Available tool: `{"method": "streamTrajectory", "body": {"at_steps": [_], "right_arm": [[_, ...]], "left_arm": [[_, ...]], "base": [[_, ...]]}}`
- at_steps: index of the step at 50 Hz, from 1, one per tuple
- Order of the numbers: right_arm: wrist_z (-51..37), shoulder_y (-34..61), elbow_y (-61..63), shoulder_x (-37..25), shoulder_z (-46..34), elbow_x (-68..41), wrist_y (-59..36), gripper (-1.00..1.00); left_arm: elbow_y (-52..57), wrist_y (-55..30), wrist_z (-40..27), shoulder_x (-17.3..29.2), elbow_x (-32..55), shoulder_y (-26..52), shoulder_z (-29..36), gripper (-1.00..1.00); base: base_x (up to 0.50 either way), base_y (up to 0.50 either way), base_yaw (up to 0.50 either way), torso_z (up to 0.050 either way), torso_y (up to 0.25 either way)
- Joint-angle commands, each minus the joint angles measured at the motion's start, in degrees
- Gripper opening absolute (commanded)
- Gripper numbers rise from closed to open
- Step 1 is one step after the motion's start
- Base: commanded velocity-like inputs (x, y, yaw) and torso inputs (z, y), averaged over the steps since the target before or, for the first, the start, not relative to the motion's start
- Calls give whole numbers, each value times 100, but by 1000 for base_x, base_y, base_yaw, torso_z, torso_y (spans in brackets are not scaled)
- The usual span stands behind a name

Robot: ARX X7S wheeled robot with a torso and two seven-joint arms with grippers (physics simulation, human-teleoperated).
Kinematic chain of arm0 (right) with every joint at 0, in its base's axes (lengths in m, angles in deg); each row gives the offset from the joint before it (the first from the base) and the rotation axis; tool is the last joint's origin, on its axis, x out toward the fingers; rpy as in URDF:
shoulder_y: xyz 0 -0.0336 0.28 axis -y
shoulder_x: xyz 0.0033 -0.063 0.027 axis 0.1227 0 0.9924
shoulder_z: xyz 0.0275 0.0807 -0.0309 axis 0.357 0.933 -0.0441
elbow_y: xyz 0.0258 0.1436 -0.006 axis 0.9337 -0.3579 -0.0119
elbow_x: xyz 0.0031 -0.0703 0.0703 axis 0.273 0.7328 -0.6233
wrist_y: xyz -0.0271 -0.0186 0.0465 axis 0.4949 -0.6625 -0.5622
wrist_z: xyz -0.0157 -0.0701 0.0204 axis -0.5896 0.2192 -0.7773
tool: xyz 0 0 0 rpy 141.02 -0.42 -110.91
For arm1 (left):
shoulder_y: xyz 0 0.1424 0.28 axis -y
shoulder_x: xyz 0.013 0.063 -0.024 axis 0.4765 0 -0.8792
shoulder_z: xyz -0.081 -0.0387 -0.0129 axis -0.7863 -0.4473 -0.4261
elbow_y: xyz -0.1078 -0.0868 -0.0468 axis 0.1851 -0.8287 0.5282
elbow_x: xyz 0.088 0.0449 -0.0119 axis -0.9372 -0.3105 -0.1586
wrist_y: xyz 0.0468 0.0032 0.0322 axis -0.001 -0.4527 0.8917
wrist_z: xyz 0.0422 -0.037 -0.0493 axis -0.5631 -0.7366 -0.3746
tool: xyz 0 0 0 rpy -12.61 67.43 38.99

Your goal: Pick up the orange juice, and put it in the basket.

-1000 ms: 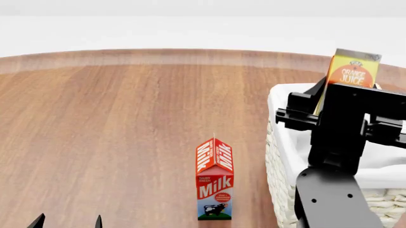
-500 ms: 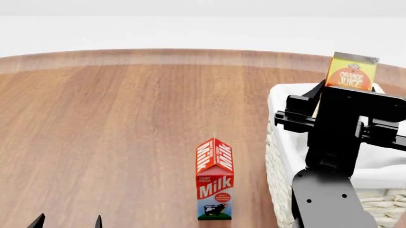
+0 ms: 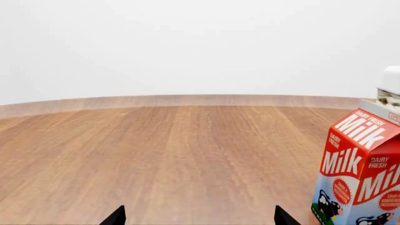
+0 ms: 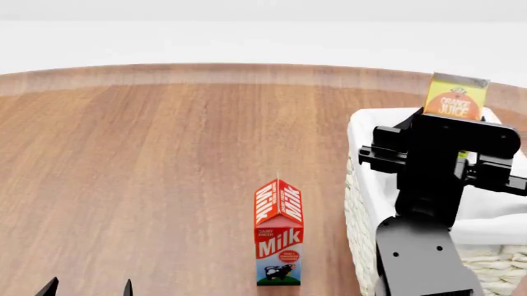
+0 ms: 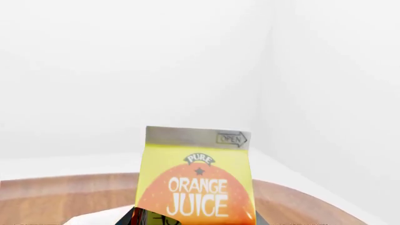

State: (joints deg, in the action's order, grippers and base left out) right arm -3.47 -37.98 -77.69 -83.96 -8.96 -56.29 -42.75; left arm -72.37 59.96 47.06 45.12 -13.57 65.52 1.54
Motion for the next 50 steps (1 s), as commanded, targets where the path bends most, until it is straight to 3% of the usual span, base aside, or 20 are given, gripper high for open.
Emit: {"method": "streamTrajectory", "body": {"at_steps": [1,13,15,32,50], "right_arm": [[54,274,-670,130,-106,360,364,-100],[12,453,-1348,202,-172,471,768,-100],[90,800,-2112,291,-193,510,1165,-100],[76,1265,-3667,494,-248,612,2152,-100],[36,1143,-3525,459,-264,595,2113,-100]], "left_arm": [[-2,5,-10,8,9,4,13,100],[-3,10,-21,17,18,8,26,100],[-4,11,-23,19,19,9,28,100],[-6,18,-37,31,31,15,47,100],[-8,26,-52,43,44,21,66,100]], "base": [[0,0,0,0,0],[0,0,0,1,1],[0,0,0,0,0],[0,0,0,0,1],[0,0,0,1,1]]}}
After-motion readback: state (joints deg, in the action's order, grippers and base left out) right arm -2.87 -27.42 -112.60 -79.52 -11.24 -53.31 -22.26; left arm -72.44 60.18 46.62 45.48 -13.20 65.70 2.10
